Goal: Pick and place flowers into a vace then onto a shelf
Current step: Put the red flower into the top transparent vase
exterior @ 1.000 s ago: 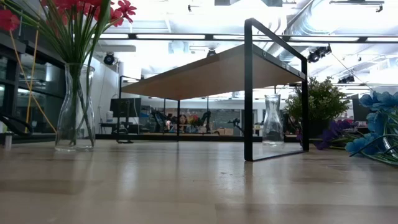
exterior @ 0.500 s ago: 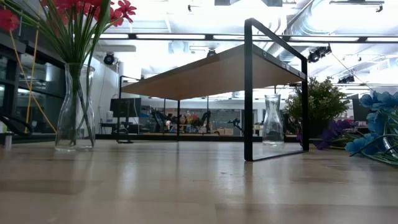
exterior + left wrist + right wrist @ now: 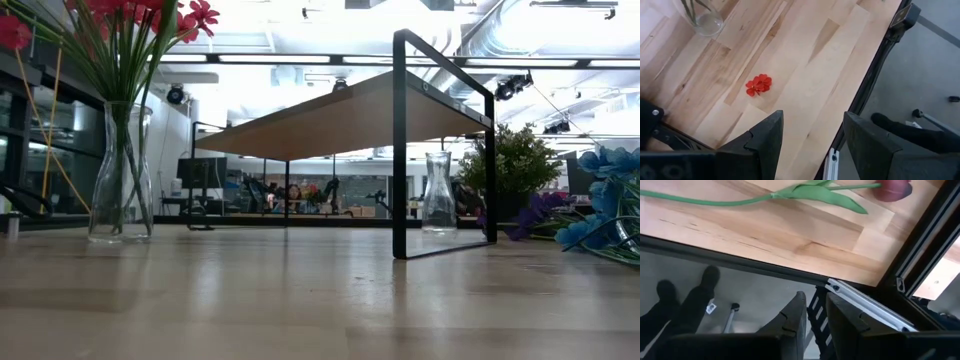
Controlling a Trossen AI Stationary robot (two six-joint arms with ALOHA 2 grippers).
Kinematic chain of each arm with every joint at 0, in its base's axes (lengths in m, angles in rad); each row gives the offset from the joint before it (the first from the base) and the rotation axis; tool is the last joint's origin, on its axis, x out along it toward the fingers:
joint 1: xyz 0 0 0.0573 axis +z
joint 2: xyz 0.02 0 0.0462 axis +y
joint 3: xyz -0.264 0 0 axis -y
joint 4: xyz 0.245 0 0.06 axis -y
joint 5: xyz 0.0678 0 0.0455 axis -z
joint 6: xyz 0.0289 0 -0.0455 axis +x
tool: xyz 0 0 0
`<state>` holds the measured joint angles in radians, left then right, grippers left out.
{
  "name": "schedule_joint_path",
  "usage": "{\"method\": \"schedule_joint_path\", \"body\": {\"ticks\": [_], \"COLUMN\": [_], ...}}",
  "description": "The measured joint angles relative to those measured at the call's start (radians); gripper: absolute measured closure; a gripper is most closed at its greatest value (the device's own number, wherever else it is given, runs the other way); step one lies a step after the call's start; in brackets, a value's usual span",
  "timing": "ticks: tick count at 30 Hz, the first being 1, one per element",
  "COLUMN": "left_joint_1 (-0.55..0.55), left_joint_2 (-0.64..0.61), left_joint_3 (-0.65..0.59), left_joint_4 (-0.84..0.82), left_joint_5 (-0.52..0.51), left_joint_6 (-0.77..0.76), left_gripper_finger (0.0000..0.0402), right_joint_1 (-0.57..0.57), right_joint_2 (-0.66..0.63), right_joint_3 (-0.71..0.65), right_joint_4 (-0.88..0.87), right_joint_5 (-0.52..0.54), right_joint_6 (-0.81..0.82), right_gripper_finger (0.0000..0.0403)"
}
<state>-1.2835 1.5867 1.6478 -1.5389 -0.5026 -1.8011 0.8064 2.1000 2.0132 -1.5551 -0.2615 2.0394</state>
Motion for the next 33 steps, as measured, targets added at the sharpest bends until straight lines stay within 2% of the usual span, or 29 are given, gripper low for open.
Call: {"method": "schedule_joint_path", "body": {"ticks": [5,11,24,33], "left_joint_1": [0.0,0.0,0.0,0.0], "left_joint_2": [0.0,0.0,0.0,0.0], "left_joint_3": [0.0,0.0,0.0,0.0], "left_joint_4": [0.003,0.012,0.03,0.029], "left_joint_5": [0.0,0.001,-0.007,-0.005], "left_joint_6": [-0.001,-0.001,-0.002,-0.001], "left_gripper_finger": [0.0163,0.0163,0.0163,0.0163], "right_joint_1": [-0.006,-0.009,-0.014,0.01], "right_joint_2": [0.025,0.042,0.042,0.095], "right_joint_3": [0.0,0.0,0.001,0.002], "right_joint_4": [0.007,0.016,0.039,0.035], "right_joint_5": [-0.003,0.068,-0.045,-0.131], "right_joint_6": [0.004,-0.034,0.075,0.105], "right_gripper_finger": [0.0336,0.0336,0.0336,0.0336]}}
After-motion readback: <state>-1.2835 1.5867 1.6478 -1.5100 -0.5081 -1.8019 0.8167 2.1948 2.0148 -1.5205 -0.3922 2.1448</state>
